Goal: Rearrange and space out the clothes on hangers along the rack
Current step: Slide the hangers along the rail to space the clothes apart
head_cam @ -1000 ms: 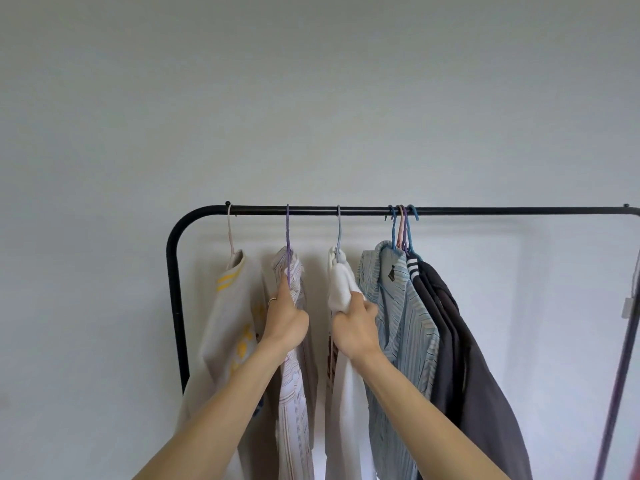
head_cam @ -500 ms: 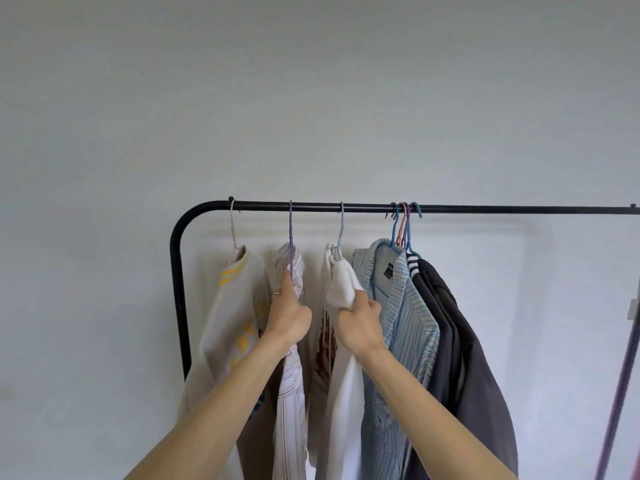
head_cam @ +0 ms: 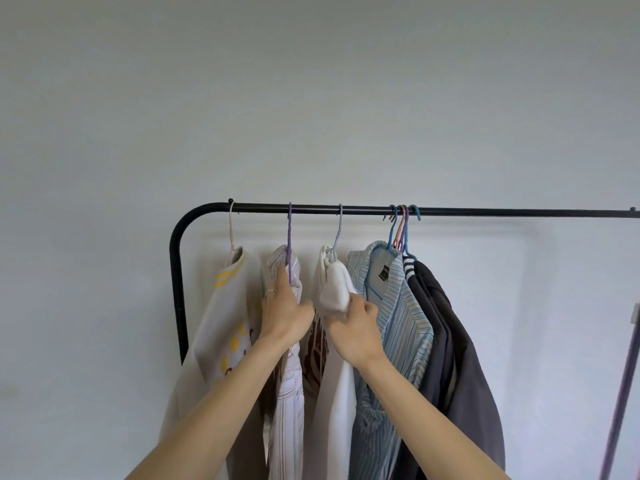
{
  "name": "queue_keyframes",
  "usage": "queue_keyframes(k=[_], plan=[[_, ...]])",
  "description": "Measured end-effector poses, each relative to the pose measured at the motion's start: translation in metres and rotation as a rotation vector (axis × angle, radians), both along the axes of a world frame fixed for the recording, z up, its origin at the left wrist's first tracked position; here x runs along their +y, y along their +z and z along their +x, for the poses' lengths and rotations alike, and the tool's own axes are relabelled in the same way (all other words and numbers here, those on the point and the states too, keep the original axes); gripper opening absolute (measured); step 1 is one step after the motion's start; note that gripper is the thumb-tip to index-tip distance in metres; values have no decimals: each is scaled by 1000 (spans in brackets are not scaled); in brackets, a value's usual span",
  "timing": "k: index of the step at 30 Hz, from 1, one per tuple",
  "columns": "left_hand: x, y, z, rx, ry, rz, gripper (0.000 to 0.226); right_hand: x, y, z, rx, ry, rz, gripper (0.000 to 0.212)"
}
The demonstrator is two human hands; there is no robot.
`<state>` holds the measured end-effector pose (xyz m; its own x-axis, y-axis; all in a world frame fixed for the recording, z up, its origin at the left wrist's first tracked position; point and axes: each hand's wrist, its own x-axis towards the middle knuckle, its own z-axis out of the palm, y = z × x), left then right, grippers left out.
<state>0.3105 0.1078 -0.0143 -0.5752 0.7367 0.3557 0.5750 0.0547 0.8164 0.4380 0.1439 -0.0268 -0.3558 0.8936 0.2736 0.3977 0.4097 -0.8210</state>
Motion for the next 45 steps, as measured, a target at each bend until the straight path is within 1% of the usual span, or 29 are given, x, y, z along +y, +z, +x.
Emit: queue_keyframes(k=[2,3,5,7,9,11,13,15,16,18,20,21,22,24,26,28,30,31,32,33,35,36,39,42,44,45], plan=[[-2,7,4,194,52,70,81,-7,0,16,27,7,84,57],[-2,13,7,265,49,106,78,-9,1,26,37,-8,157,59],[1,22,17,365,18,130,74,-9,5,50,31,-90,342,54],[9,28,35,421,-37,94,73,-1,15,73,-9,-216,492,44],[21,29,54,368,-92,37,78,10,24,89,-77,-313,556,37],[38,27,72,202,-144,-24,90,19,31,101,-184,-365,548,33],[50,21,81,27,-150,-96,99,28,30,108,-349,-383,528,29],[58,14,85,-93,-142,-131,98,35,23,113,-517,-400,572,25],[64,11,84,-129,-135,-112,96,38,21,114,-561,-407,602,22],[71,11,79,-158,-139,-86,92,43,18,113,-621,-427,646,14],[81,10,68,-134,-158,-103,86,51,17,107,-643,-429,662,19],[83,11,68,-118,-160,-104,78,57,16,106,-637,-451,672,22],[85,10,64,-107,-158,-94,64,59,17,103,-629,-480,683,25],[77,15,66,-73,-174,-59,30,63,19,99,-622,-539,654,31],[70,18,70,-65,-200,-41,26,74,16,95,-597,-575,669,36],[66,20,75,-95,-236,1,29,81,16,94,-604,-593,653,34],[65,22,75,-110,-248,-15,33,86,19,95,-637,-581,660,23],[69,21,71,-123,-245,-22,28,89,18,96,-660,-546,669,17],[71,22,68,-135,-238,-20,21,91,18,96,-657,-478,650,15],[73,20,66,-146,-236,-25,19,91,18,97,-648,-434,617,15],[78,12,64,-156,-231,-35,35,89,18,99,-614,-391,548,21],[79,11,65,-172,-226,-31,39,89,16,98,-569,-367,495,26],[75,9,71,-171,-197,-37,29,94,11,96,-405,-198,168,35],[83,3,65,-164,-192,-31,48,101,13,98,-186,-18,-125,37],[82,4,64,-155,-175,-18,46,103,20,101,-97,88,-226,39],[82,5,65,-168,-170,-13,46,105,23,101,-53,113,-251,37]])
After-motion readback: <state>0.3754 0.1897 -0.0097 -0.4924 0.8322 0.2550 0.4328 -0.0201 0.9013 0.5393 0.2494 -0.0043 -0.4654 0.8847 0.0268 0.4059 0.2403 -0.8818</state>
